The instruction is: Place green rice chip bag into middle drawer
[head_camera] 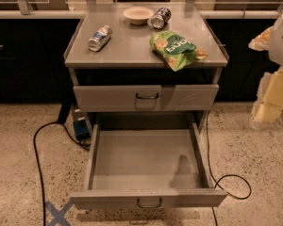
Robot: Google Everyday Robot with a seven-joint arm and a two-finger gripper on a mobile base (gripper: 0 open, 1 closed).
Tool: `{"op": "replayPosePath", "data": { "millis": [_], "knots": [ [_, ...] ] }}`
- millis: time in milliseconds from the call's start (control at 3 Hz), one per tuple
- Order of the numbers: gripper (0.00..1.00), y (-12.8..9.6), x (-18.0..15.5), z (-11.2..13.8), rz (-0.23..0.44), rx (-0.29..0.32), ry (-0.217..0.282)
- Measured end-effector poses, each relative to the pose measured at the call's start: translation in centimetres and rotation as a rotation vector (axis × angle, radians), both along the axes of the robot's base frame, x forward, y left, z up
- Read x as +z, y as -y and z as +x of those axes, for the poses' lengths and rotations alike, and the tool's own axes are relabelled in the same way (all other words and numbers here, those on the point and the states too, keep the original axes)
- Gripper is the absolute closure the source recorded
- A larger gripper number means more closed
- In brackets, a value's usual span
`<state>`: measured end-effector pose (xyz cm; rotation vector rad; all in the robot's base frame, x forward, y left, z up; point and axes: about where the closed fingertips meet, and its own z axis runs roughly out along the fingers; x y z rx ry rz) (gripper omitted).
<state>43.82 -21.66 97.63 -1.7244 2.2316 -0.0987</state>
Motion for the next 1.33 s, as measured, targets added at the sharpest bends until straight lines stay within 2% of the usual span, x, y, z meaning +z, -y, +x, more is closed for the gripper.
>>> {"op": "replayPosePath", "data": {
  "millis": [333,667,1000,1333],
  "knots": [
    [0.00,0.0,0.0,0.0,0.000,0.000,0.000],
    [0.00,-0.6,-1.5,1.6,0.019,0.008,0.004],
    [0.00,-1.0,-5.1,5.0,0.055,-0.025,0.006],
    [0.00,-1.3,-8.7,9.7,0.090,-0.082,0.041]
  ]
}}
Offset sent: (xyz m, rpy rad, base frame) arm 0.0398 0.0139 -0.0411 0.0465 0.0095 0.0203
